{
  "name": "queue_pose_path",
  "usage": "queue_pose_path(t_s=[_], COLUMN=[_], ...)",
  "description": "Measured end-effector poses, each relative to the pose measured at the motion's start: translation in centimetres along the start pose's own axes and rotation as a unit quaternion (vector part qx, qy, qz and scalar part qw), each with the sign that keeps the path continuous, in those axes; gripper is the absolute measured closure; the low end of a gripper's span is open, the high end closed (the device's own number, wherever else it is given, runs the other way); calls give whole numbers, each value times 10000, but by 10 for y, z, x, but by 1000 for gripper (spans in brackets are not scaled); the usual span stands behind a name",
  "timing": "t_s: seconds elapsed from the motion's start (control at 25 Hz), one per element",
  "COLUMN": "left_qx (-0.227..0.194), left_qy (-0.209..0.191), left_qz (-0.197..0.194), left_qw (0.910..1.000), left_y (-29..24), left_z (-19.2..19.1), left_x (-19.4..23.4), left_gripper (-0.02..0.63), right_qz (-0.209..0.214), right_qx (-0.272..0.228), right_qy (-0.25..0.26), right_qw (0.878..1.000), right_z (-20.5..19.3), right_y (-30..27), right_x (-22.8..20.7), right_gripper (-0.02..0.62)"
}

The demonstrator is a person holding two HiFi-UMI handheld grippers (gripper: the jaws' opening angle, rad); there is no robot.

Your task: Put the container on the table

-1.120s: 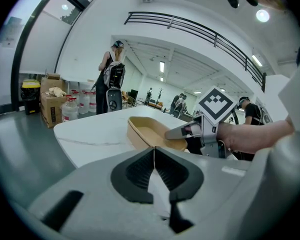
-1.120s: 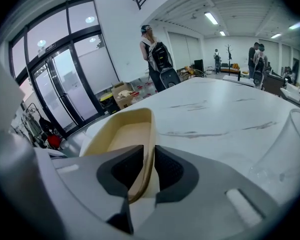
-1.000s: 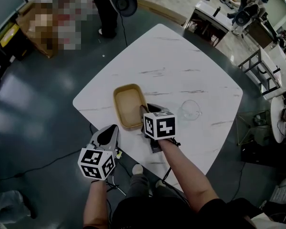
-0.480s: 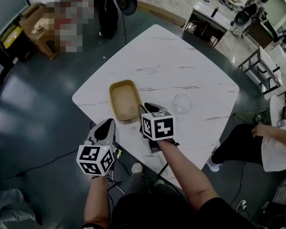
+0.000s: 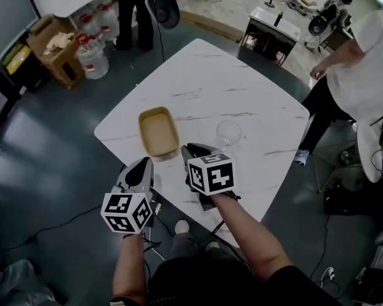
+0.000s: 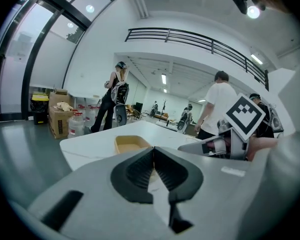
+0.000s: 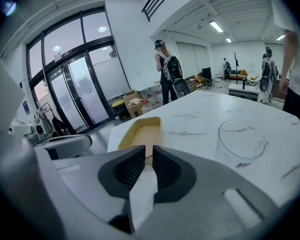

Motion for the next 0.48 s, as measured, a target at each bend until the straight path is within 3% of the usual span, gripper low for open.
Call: queue_pose_path(t_s=[0.24, 0.48], left_qx=[-4, -2], left_qy=[-96, -131], left_qz=[-138, -265], left_qw=[9999, 9996], left_y=[6, 17], left_z=[1, -4], left_x=[-33, -63], left_gripper=[615, 615], right_qz=[103, 223], right_qx=[-250, -590], right_qy=[130, 207], right_qw=[9995, 9978], right_z=[-4, -6], right_y=[38, 80], right_x=[4, 11], right_gripper=[593, 594])
Point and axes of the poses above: the fingertips, and each gripper's own axes: y backward along the fingers, x to its left, z out of its top, the point moved 7 cm from there along y, backward along the fingers, and after that the axes turned 3 degrees about y, right-handed, at the moved point
